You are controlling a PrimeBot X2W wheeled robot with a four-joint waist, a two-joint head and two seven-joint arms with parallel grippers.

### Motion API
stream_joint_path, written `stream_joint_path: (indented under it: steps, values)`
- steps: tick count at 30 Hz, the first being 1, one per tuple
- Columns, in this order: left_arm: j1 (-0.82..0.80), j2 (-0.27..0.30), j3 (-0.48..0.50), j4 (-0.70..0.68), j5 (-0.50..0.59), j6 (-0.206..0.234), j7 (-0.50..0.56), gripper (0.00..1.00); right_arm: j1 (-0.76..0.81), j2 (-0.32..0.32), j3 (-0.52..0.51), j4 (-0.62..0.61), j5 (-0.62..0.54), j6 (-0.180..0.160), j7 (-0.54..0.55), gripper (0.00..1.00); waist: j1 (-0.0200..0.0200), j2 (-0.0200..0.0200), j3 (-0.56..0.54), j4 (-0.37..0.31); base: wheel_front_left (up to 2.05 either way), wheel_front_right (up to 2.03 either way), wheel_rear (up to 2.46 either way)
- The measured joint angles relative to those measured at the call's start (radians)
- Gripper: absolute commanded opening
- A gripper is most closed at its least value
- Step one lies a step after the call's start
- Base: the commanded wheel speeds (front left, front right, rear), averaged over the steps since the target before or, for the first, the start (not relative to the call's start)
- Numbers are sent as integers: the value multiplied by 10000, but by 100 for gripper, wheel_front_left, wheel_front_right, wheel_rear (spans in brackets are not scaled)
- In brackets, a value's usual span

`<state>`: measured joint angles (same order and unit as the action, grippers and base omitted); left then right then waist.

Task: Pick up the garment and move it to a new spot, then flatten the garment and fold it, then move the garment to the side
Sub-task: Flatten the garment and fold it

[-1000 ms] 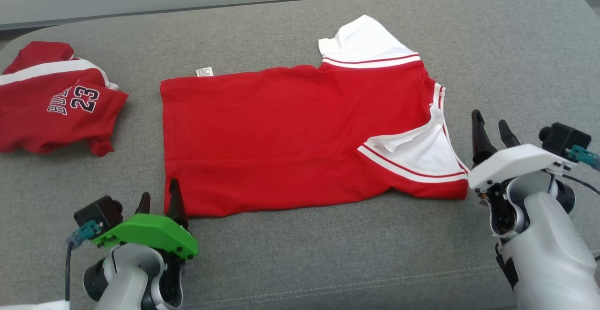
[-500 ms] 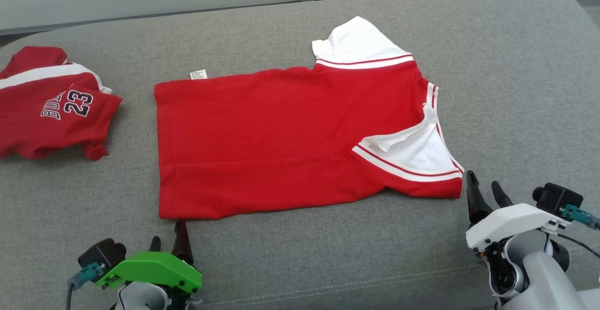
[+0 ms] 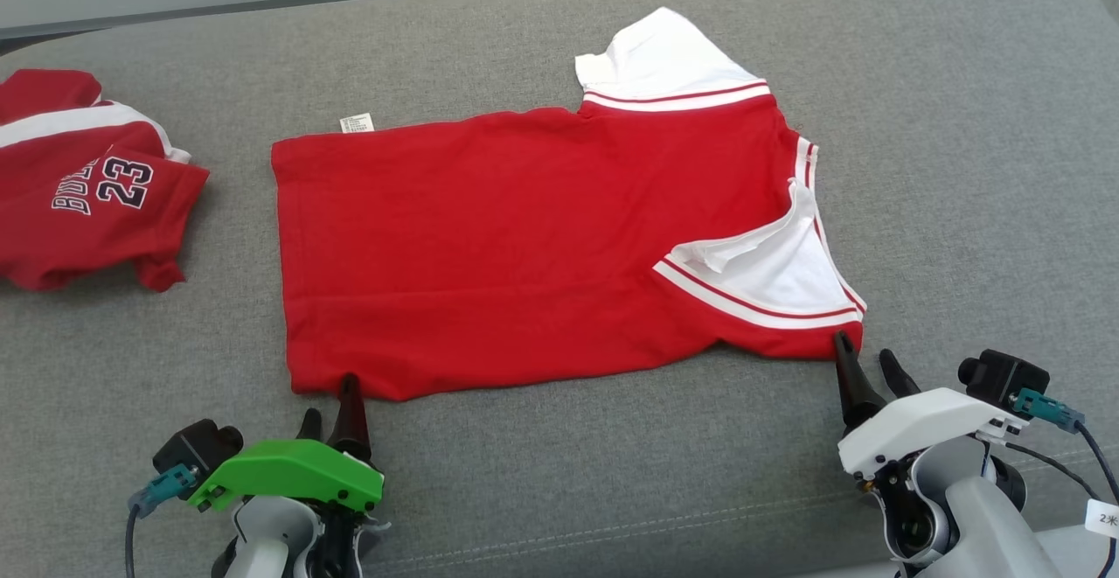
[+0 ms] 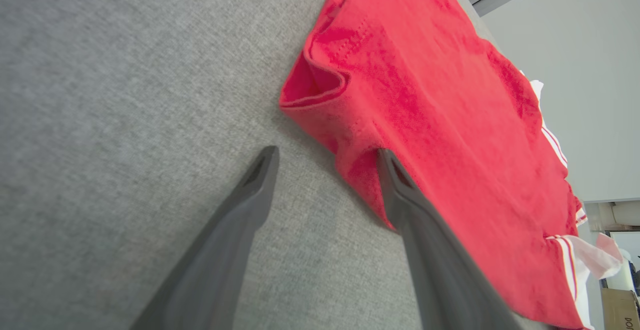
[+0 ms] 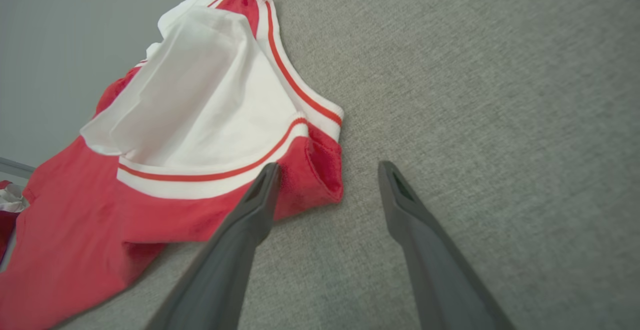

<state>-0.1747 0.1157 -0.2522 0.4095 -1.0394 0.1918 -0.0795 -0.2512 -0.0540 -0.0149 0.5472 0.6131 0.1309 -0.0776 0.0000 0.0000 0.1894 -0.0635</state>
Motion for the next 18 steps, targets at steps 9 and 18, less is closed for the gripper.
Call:
stream_joint_path:
  steps: [9,18]
  values:
    - [-8,-44,234,-351,-263,-105,-31,100,-170,19,104,59,33,0,-48,100,0,0,180,4,0,0,0]
    - [-468,-86,479,180,-428,-142,-255,24,-494,25,121,523,276,0,-84,100,0,0,362,9,0,0,0]
